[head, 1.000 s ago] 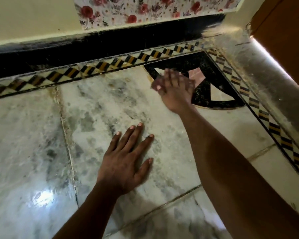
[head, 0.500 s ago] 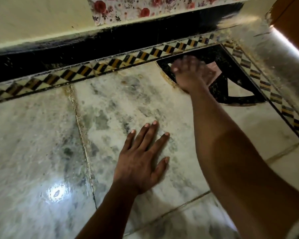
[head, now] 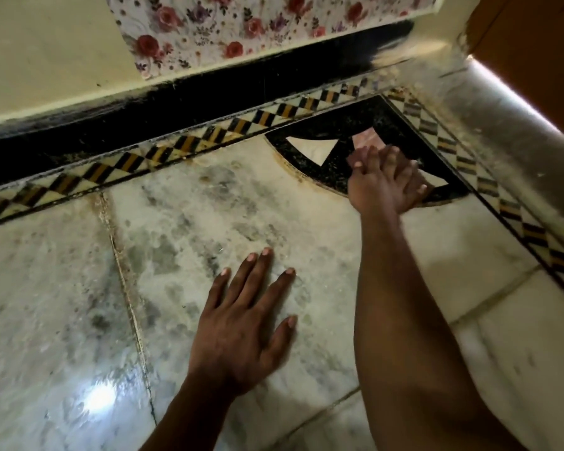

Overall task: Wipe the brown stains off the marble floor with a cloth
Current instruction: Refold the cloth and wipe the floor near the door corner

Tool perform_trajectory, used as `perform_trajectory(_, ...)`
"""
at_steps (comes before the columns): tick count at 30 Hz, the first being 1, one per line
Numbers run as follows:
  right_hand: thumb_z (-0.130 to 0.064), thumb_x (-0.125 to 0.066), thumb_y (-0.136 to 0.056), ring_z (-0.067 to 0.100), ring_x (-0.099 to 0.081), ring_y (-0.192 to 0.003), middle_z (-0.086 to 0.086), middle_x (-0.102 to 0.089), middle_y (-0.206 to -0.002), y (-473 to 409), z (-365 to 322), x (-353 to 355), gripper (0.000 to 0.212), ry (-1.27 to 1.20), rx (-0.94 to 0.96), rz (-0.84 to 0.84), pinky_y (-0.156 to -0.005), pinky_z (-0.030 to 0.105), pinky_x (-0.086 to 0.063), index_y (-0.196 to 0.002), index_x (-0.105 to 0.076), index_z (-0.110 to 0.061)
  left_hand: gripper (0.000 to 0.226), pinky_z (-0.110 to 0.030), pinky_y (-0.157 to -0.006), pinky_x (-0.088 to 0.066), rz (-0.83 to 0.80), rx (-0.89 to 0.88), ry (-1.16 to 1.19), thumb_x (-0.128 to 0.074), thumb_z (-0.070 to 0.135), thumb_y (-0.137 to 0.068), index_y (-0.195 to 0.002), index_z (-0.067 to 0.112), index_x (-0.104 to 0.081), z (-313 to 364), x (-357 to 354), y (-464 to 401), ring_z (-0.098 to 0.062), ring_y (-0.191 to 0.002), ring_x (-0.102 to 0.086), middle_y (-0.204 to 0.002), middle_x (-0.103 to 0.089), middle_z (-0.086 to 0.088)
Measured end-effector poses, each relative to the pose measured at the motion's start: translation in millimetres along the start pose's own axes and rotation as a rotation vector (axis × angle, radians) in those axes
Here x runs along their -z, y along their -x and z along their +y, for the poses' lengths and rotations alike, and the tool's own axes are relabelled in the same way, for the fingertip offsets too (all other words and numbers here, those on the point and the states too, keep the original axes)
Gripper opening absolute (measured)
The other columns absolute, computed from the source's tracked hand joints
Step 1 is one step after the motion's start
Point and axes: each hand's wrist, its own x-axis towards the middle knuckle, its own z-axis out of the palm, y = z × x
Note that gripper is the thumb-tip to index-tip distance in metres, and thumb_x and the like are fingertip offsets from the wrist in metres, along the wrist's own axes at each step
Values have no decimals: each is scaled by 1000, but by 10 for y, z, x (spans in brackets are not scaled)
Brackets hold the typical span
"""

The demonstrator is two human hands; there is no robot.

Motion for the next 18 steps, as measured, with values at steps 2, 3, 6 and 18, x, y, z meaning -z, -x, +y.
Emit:
perform_trajectory(2, -53, -22, -112, 32, 10, -165, -8, 9, -180, 170, -100, -32, 59, 62, 271, -65, -124, 69, 15, -168, -2, -47, 69, -48, -133, -12, 0, -5, 4, -34, 64, -105, -168, 43, -18, -10, -4, -3, -14, -166, 0, -180, 2, 6)
perform_trajectory(3, -54, -20, -113, 31, 11, -166, -11, 10, -180, 349, -36, -57, 58, 98, 423, -91, -123, 68, 16, -167, 1, -50, 69, -48, -133, -13, 1, -10, 9, -35, 64, -105, -168, 42, -19, -7, 0, -5, -14, -166, -2, -180, 1, 6)
perform_trajectory(6, -59, -17, -109, 20, 5, -166, -18, 4, -179, 993, 537, -86, 58, 113, 666, -107, -128, 61, 6, -166, -3, -55, 69, -50, -133, -15, -5, -8, 7, -33, 64, -105, -168, 43, -17, -10, 2, -5, -14, -166, -1, -180, 2, 7)
perform_trajectory(18, -54, -21, -110, 32, -5, -165, -10, -1, -180, 397, 640, -46, 60, 123, 388, 26, -126, 74, -1, -168, -9, -47, 68, -46, -134, -8, 30, -11, 19, -29, 66, -104, -168, 46, -14, -5, -45, 17, -11, -166, 4, -180, 3, 10)
